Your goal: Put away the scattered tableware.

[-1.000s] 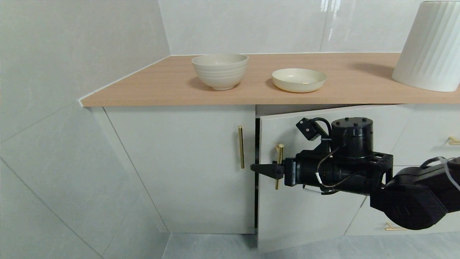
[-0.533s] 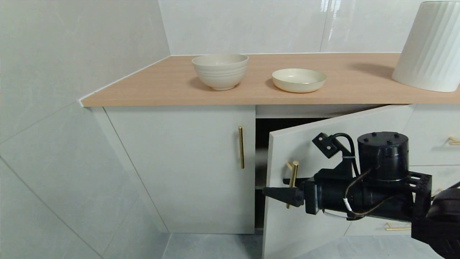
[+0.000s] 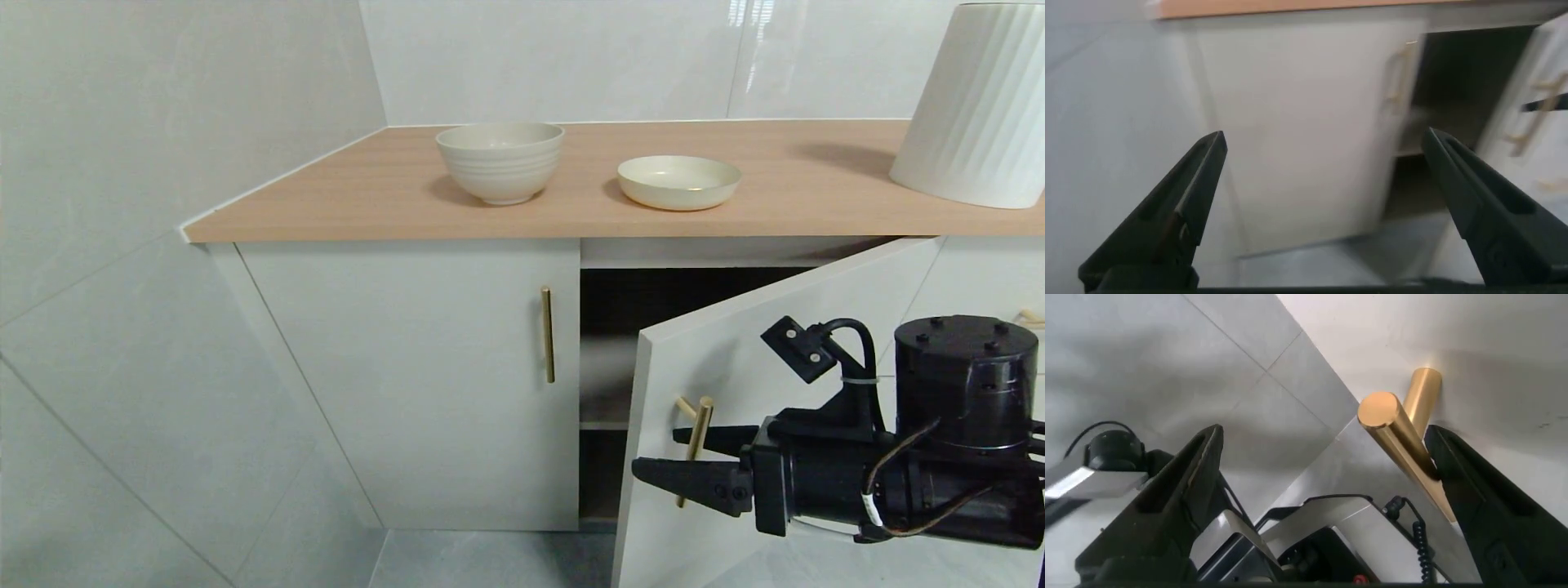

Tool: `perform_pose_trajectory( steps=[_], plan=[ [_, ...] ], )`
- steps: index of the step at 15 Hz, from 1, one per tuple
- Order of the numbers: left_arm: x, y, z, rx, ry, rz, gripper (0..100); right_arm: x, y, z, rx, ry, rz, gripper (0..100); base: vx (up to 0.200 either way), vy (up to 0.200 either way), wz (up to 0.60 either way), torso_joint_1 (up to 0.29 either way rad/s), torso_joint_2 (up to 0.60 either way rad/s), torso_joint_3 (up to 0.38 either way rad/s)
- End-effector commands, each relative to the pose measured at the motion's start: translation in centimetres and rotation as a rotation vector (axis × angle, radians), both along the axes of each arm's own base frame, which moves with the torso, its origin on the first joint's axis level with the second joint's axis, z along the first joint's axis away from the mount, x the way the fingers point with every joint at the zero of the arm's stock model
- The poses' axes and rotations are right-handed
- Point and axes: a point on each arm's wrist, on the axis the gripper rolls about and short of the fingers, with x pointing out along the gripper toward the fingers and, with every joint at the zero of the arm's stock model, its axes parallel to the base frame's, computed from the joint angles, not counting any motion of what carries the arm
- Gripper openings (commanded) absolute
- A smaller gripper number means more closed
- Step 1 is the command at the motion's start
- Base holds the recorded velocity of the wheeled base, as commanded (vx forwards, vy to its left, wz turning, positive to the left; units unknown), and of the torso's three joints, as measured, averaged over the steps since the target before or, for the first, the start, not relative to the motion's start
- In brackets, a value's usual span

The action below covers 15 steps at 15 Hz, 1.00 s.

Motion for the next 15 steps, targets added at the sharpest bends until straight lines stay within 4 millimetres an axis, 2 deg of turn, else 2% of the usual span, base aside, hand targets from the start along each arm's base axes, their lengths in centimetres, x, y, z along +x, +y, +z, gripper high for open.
perform_pose_trajectory(
  steps=[1,2,3,4,5,8,12,13,15],
  plan=[
    [7.4,-0.5,4.9,-0.001,0.171,-0.126,100,-0.3,0.1,0.0,0.000,-0.002,0.013,100,0.000,0.000,0.00,0.000,0.00,0.000],
    [10.9,-0.8,5.2,0.004,0.205,-0.172,100,-0.6,0.3,0.0,0.000,-0.002,0.025,100,0.000,0.000,0.00,0.000,0.00,0.000],
    [12.8,-1.1,5.1,0.010,0.215,-0.213,100,-0.7,0.3,0.0,0.000,-0.002,0.025,100,0.000,0.000,0.00,0.000,0.00,0.000],
    [13.9,-1.4,5.0,0.010,0.223,-0.232,100,-0.7,0.3,0.0,-0.001,-0.003,0.027,100,0.000,0.000,0.00,0.000,0.00,0.000],
    [15.8,-2.4,4.5,0.015,0.250,-0.286,100,-0.7,0.2,0.1,0.001,-0.006,0.026,100,0.000,0.000,0.00,0.000,0.00,0.000],
    [17.6,-4.6,3.6,0.022,0.308,-0.396,100,-0.9,0.2,0.2,0.005,-0.012,0.027,100,0.000,0.000,0.00,0.000,0.00,0.000],
    [18.6,-7.5,3.2,0.001,0.372,-0.526,100,-1.1,0.0,0.6,0.014,-0.025,0.029,100,0.000,0.000,0.00,0.000,0.00,0.000],
    [19.1,-8.0,2.7,0.003,0.384,-0.540,0,-1.1,0.0,0.6,0.014,-0.025,0.029,100,0.000,0.000,0.00,0.000,0.00,0.000],
    [20.0,-8.8,2.0,0.009,0.408,-0.560,0,-1.3,0.0,0.5,0.011,-0.020,0.034,100,0.000,0.000,0.00,0.000,0.00,0.000]
  ],
)
